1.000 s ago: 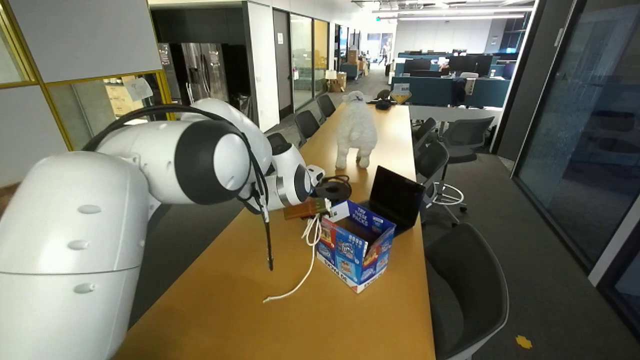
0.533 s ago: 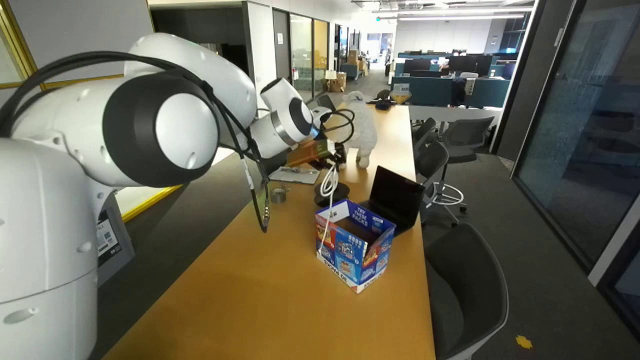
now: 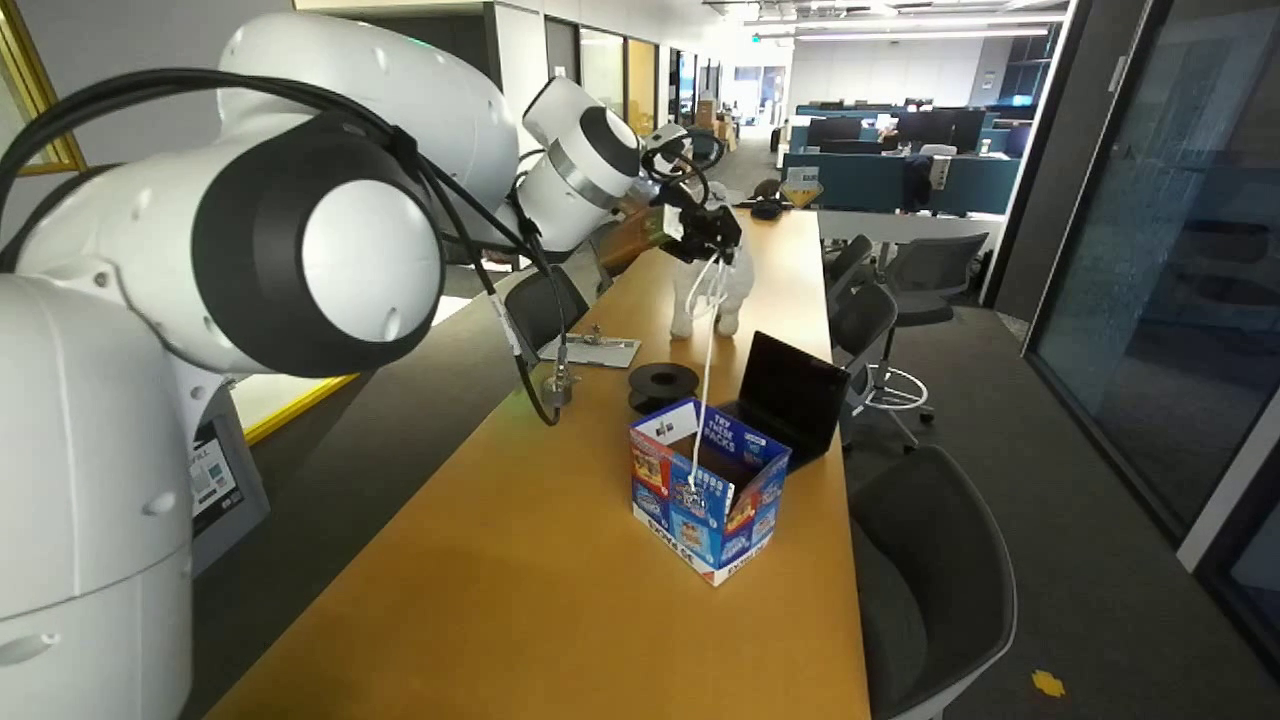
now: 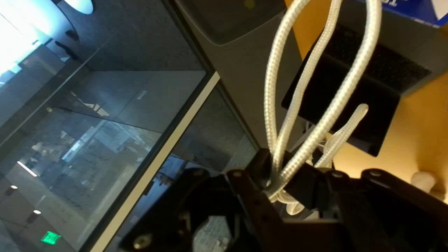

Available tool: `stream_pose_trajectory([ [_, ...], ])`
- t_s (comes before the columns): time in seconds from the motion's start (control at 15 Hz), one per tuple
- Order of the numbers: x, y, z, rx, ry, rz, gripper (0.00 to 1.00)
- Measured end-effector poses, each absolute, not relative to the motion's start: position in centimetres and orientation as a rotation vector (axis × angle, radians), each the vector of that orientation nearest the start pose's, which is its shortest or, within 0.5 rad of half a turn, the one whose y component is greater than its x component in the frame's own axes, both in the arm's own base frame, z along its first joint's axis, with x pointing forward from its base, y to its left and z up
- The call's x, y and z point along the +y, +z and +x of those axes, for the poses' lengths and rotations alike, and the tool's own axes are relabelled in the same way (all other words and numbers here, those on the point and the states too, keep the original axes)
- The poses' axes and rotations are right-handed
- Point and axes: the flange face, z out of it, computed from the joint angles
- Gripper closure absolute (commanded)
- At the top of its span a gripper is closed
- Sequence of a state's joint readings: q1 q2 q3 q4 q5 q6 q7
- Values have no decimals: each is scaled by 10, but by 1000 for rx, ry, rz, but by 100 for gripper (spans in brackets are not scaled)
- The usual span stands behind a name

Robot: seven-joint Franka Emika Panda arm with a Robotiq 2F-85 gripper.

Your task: Place the two white ropes inside the blue box

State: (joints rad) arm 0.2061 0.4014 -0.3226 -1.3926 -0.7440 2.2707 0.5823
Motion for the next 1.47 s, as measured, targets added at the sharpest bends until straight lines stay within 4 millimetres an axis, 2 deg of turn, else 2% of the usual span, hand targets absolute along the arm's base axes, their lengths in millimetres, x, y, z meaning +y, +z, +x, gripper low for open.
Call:
stream_pose_trajectory([
  [0.33,-59,575,722,-490,901,2173,94],
  [0.6,-54,573,730,-531,920,2119,94],
  [1.07,-47,518,746,-532,856,2183,94],
  [1.47,-31,471,743,-515,746,2321,94],
])
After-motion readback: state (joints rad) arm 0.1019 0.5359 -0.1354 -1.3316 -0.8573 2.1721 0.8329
